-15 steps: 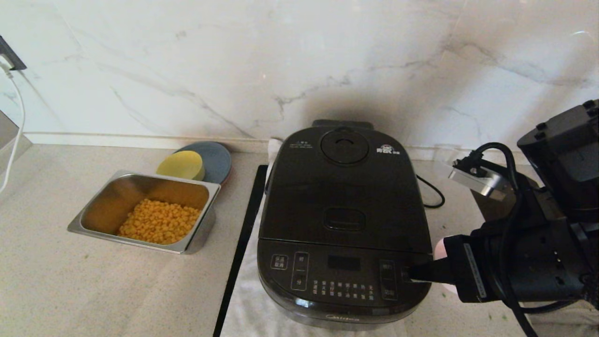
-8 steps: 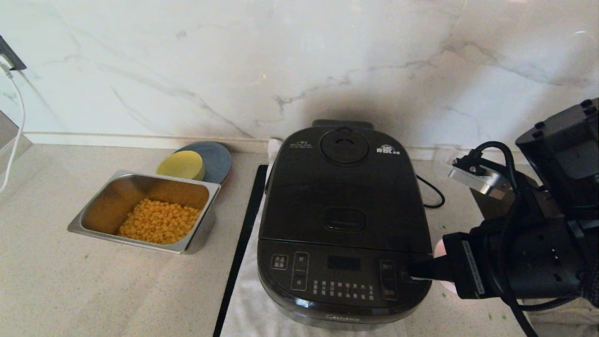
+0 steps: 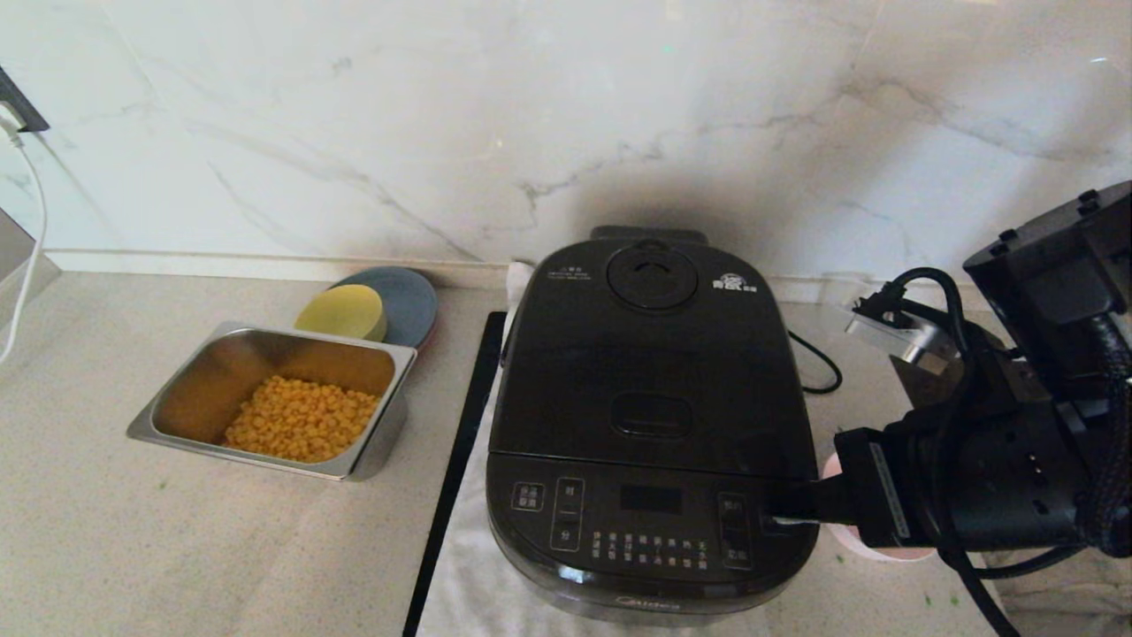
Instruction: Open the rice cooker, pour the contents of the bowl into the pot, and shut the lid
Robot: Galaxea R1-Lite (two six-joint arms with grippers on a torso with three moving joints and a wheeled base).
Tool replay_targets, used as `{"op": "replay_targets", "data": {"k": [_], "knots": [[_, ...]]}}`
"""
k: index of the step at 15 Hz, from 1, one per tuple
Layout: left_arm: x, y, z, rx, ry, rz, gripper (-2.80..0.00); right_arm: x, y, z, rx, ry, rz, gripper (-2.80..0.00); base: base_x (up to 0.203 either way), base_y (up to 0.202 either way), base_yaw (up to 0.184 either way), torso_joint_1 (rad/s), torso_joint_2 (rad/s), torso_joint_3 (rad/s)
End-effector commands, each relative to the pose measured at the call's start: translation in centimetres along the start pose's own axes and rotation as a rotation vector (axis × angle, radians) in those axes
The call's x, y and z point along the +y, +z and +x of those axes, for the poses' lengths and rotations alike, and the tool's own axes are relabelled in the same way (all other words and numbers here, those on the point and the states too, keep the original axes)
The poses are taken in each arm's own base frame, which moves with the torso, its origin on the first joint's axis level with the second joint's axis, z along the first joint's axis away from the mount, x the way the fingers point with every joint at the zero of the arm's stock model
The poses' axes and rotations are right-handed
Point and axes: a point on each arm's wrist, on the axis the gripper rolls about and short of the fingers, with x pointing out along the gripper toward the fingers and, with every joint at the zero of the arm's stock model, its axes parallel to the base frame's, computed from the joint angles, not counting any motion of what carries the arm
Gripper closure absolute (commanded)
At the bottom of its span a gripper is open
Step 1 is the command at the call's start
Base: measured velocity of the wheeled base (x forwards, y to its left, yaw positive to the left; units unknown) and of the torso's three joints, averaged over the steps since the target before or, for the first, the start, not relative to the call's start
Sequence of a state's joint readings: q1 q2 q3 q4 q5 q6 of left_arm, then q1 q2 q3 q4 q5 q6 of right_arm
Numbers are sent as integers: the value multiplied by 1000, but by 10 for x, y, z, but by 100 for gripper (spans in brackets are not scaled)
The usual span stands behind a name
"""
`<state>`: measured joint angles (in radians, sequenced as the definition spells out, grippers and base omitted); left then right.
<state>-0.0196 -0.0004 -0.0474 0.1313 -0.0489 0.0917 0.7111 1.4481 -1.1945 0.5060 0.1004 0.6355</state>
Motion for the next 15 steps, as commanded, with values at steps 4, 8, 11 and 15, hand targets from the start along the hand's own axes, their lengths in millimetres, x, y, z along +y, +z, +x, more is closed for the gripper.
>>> {"op": "replay_targets", "data": {"k": [4, 8, 11, 15], "knots": [[0, 0, 0, 0, -1, 0, 0, -2, 2, 9, 17, -6, 10, 0, 0, 0, 0, 0, 0, 0], [0, 0, 0, -1, 0, 0, 0, -2, 3, 15, -3, 7, 9, 0, 0, 0, 0, 0, 0, 0], [0, 0, 0, 0, -1, 0, 0, -2, 3, 18, 6, 2, 11, 0, 0, 0, 0, 0, 0, 0], [0, 0, 0, -1, 0, 0, 0, -3, 3, 18, 7, 1, 11, 0, 0, 0, 0, 0, 0, 0]]}}
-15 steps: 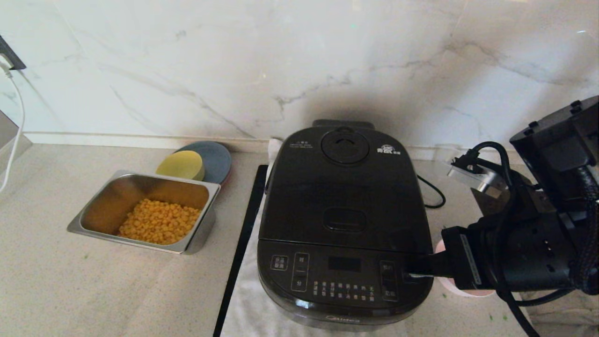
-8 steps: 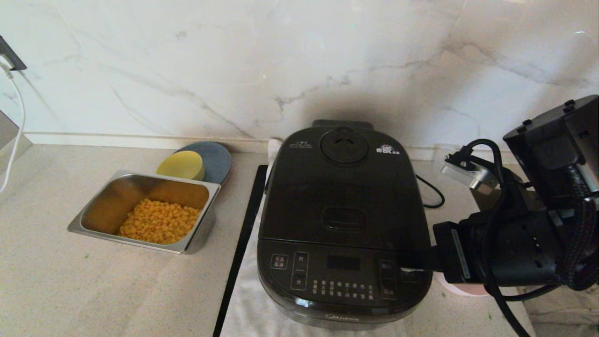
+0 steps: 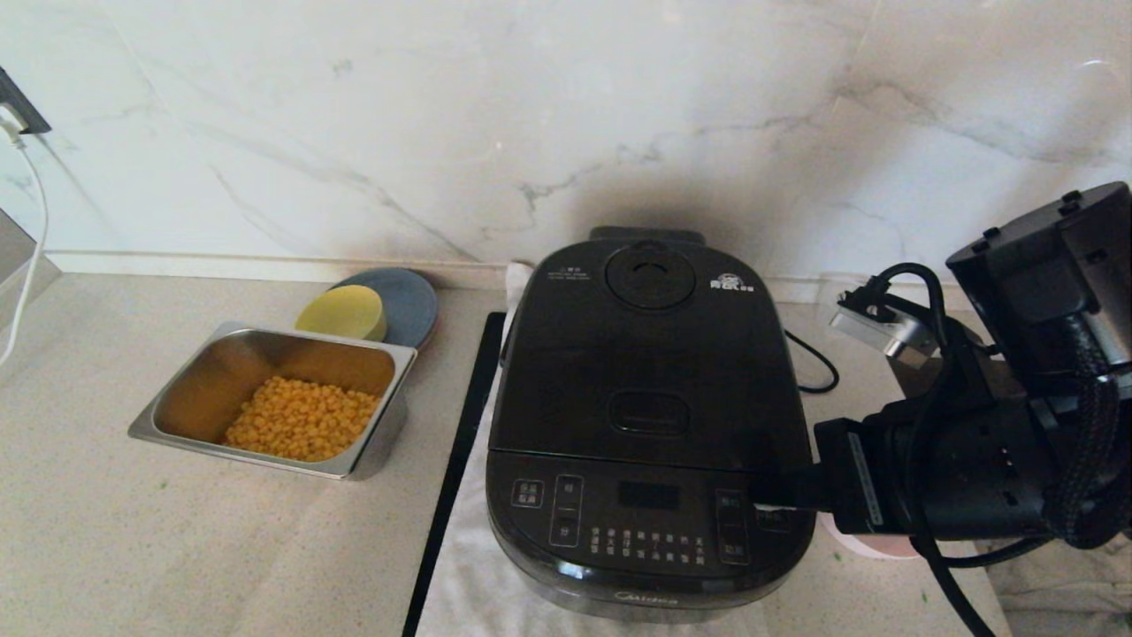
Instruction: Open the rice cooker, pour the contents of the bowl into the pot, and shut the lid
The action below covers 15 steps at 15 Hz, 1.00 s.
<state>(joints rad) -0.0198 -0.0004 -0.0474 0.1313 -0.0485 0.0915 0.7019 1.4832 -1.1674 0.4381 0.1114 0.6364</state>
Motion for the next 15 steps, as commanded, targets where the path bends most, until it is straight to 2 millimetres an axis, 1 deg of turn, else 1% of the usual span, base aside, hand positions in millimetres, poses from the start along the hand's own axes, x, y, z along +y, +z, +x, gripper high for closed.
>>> {"op": "replay_targets", "data": {"k": [1, 5, 9, 12, 15], "knots": [[0, 0, 0, -1, -1, 1, 0, -1, -1, 3, 12, -8, 4, 0, 0, 0, 0, 0, 0, 0], [0, 0, 0, -1, -1, 1, 0, -2, -3, 5, 21, -14, 6, 0, 0, 0, 0, 0, 0, 0], [0, 0, 0, 1, -1, 1, 0, 1, -1, -7, -14, 10, 2, 0, 0, 0, 0, 0, 0, 0], [0, 0, 0, -1, -1, 1, 0, 3, -1, -25, -61, 47, -4, 0, 0, 0, 0, 0, 0, 0], [0, 0, 0, -1, -1, 1, 0, 8, 1, -51, -135, 99, -16, 0, 0, 0, 0, 0, 0, 0]]}}
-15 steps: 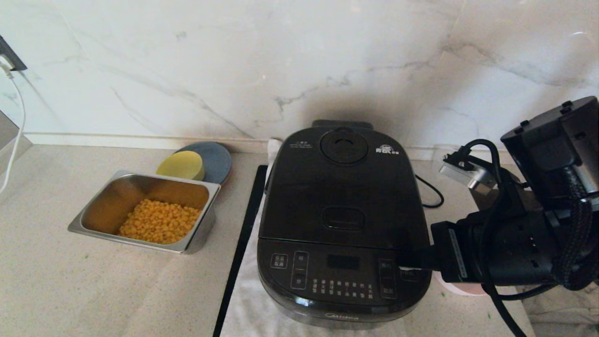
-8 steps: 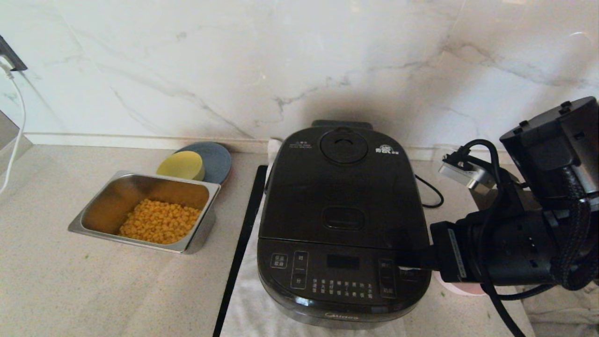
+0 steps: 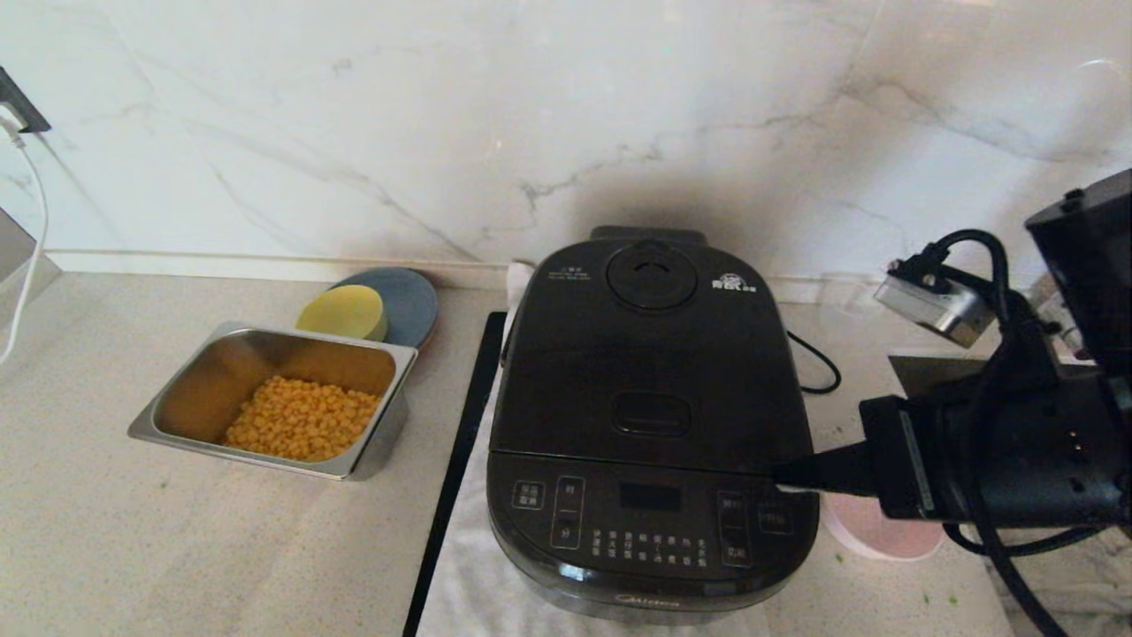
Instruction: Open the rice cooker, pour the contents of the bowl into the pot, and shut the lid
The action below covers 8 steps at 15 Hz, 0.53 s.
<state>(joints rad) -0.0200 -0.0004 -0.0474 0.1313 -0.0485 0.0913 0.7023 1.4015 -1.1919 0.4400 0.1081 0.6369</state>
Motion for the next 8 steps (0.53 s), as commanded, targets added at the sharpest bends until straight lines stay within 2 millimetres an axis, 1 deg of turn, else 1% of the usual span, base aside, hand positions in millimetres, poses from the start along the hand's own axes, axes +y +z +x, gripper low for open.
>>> {"op": "replay_targets", "data": {"k": [1, 3, 4, 6, 8], "knots": [[0, 0, 0, -1, 0, 1, 0, 5, 2, -28, -73, 57, -8, 0, 0, 0, 0, 0, 0, 0], [0, 0, 0, -1, 0, 1, 0, 6, 4, -40, -115, 67, -6, 0, 0, 0, 0, 0, 0, 0], [0, 0, 0, 1, -1, 1, 0, 1, 5, -45, -144, 46, 7, 0, 0, 0, 0, 0, 0, 0], [0, 0, 0, 1, -1, 1, 0, -11, 9, -52, -201, -36, 42, 0, 0, 0, 0, 0, 0, 0], [0, 0, 0, 0, 0, 1, 0, -22, 12, -52, -274, -195, 56, 0, 0, 0, 0, 0, 0, 0]]}}
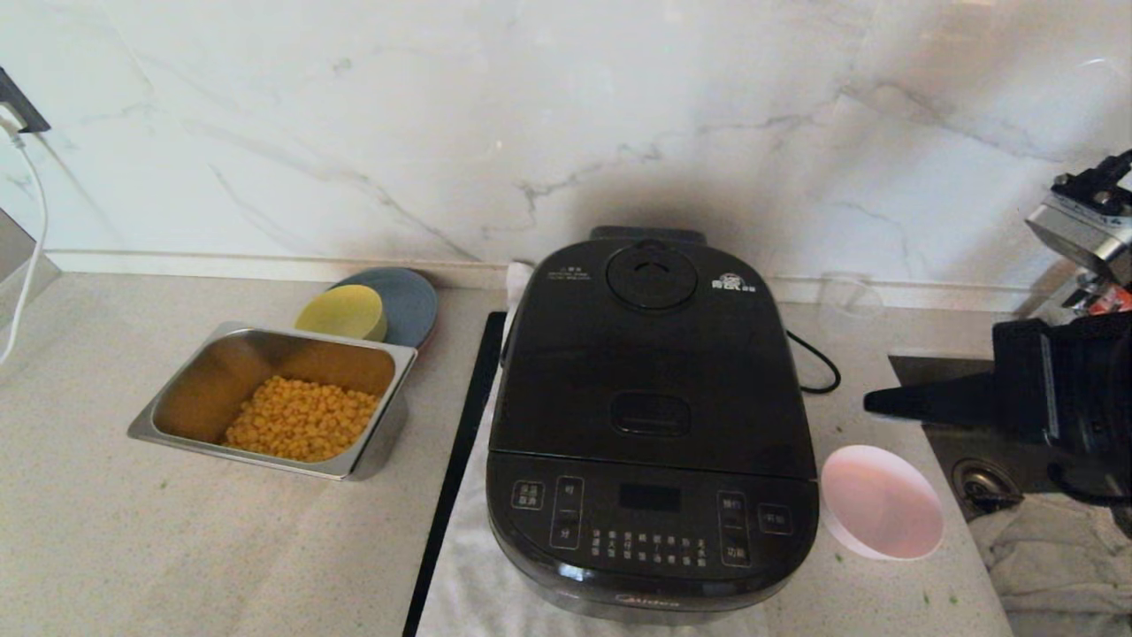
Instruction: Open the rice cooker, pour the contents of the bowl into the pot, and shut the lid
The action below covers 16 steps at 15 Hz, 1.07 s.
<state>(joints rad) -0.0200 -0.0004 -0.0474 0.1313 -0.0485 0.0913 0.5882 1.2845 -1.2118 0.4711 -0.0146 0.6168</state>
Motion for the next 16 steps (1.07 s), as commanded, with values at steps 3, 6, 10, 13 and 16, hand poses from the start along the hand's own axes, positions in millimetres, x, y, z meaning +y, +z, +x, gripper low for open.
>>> {"op": "replay_targets", "data": {"k": [3, 6, 10, 13, 16], "knots": [[0, 0, 0, -1, 0, 1, 0, -21, -3, 2, -184, -371, -4, 0, 0, 0, 0, 0, 0, 0], [0, 0, 0, -1, 0, 1, 0, -35, -15, -7, -289, -564, -19, 0, 0, 0, 0, 0, 0, 0], [0, 0, 0, -1, 0, 1, 0, -44, -32, -45, -366, -553, -29, 0, 0, 0, 0, 0, 0, 0], [0, 0, 0, -1, 0, 1, 0, -59, -54, -61, -370, -556, -59, 0, 0, 0, 0, 0, 0, 0], [0, 0, 0, -1, 0, 1, 0, -76, -79, -78, -382, -546, -132, 0, 0, 0, 0, 0, 0, 0]]}}
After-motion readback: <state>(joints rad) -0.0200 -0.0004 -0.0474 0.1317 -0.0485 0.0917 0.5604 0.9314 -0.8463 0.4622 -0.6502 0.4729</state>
